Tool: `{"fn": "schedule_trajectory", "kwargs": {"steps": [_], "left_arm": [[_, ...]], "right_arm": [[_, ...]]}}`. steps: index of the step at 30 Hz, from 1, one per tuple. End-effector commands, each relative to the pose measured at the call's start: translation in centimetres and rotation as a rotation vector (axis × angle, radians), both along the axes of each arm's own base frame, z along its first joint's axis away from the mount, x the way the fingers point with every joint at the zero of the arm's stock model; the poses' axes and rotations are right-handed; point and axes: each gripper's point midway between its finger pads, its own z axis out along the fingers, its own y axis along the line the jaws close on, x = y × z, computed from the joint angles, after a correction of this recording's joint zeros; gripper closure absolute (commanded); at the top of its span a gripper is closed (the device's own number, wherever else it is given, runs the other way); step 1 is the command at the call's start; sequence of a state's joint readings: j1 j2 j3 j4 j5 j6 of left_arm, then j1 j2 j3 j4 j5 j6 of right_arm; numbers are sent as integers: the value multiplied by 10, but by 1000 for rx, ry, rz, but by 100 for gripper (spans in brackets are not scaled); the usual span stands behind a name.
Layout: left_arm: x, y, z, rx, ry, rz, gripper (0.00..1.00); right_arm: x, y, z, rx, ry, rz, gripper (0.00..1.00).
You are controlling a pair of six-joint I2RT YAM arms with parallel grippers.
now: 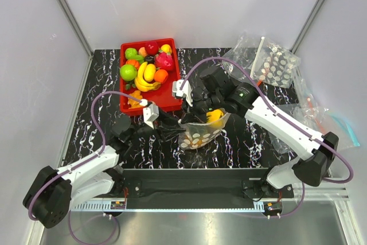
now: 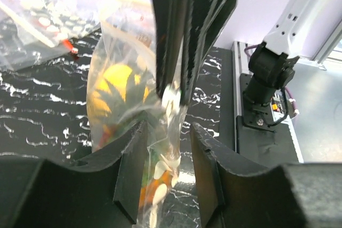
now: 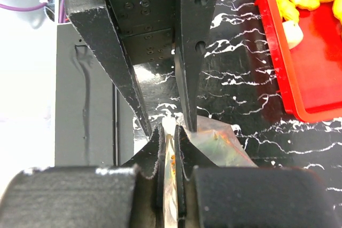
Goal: Place the food in the zip-top bag and seal the zipper
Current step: Zip the zipper food storage bag at the center of the board.
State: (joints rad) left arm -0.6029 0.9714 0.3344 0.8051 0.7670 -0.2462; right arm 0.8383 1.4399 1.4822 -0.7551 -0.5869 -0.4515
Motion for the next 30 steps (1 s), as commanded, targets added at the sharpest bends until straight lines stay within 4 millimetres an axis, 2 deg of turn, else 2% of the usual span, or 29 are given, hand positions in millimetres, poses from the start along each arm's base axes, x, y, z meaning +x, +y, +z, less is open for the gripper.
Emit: {"fn": "schedule_trajectory", "kwargs": {"steps": [1, 3, 6, 7, 8, 15, 24, 30], "left_arm": [[-4, -2, 37, -82, -122, -34, 59], [-4, -2, 37, -83, -122, -33, 61], [-4, -4, 37, -80, -125, -43, 75], [-3, -4, 37, -79, -124, -46, 95], [-3, -5, 37, -77, -121, -48, 100], [3, 3, 40, -110, -82, 10, 100], [4, 25, 60, -227, -39, 73, 100], [12, 38, 56, -272, 5, 121, 100]], "right_arm": [[-1, 9, 26, 73, -27, 51, 100], [-2, 10, 26, 73, -25, 57, 100], [-1, 11, 26, 74, -21, 58, 100], [-1, 11, 25, 73, -19, 60, 100], [-1, 11, 25, 73, -19, 60, 100], [-1, 5, 12, 38, -19, 41, 100], [5, -9, 3, 3, -59, -25, 100], [13, -21, 0, -20, -106, -92, 100]]}}
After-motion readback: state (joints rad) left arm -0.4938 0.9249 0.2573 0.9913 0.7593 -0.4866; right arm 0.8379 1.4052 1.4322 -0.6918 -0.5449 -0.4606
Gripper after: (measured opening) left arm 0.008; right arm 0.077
